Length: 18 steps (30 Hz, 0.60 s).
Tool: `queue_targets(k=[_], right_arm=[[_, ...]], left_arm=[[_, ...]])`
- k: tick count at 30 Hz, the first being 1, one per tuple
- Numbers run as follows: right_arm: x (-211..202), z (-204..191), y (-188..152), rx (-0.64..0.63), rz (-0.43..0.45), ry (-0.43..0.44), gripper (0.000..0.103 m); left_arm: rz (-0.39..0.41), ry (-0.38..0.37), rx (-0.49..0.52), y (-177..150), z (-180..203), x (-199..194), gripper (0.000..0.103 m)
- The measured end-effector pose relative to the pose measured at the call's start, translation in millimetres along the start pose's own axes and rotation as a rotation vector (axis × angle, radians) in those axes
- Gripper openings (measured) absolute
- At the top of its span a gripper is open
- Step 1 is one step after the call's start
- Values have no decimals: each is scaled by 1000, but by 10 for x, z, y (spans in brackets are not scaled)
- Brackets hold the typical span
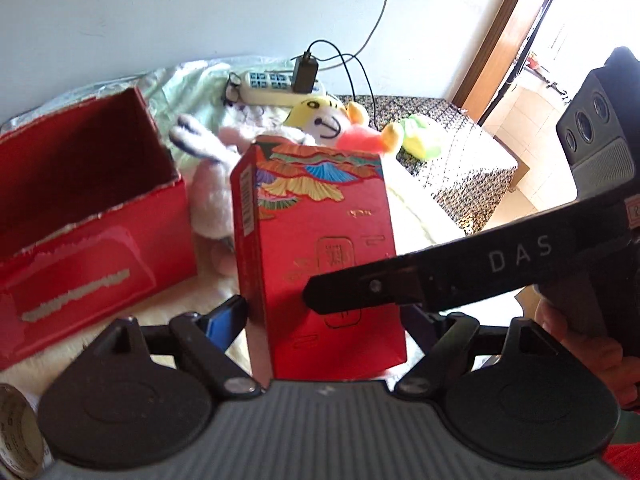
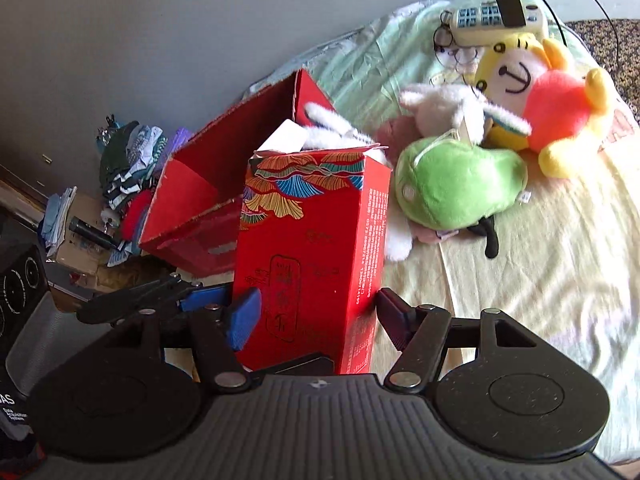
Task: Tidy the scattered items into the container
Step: 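Lift the red gift box with the right gripper over the red box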
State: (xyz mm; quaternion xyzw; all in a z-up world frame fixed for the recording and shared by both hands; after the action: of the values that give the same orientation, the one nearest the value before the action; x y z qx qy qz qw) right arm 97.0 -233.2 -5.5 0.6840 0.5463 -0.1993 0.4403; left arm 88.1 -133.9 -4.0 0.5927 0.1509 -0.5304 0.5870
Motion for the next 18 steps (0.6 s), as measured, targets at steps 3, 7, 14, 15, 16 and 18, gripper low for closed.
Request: queue_targets(k=[3,7,14,15,16,18], right_arm=[[-73,-95,214,-39,41,-1,66],[-8,-281,487,-70,80,-1,65],[273,-663,961,-94,104,30,65],[344,-720,1020,-97,100,35,65],[419,-777,1070,-100,95,40,65],[572,-906,1154,-110,83,40,65]], left_arm=[[38,12,-1,239,-78,-69,79],[76,31,-21,483,-319,-212,78],[106,62,-54,801,-922,-551,78],[102,69,-57,836,-1019,-565,78],[95,80,-57,861,-1118,-573,78],[81,105,-53,905,-1309,-595,78]])
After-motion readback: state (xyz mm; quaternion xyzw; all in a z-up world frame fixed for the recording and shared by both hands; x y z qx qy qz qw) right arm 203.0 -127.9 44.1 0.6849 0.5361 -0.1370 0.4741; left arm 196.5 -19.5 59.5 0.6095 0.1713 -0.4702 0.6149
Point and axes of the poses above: each gripper's, at about its wrist camera, not at the fingertips, and x roughly the way its jaws point, z to its right, y to its top, the point moved 7 cm from there along x, roughly the way its jaws point, and after that the axes turned 7 degrees about -z, right-handed, at the moved point
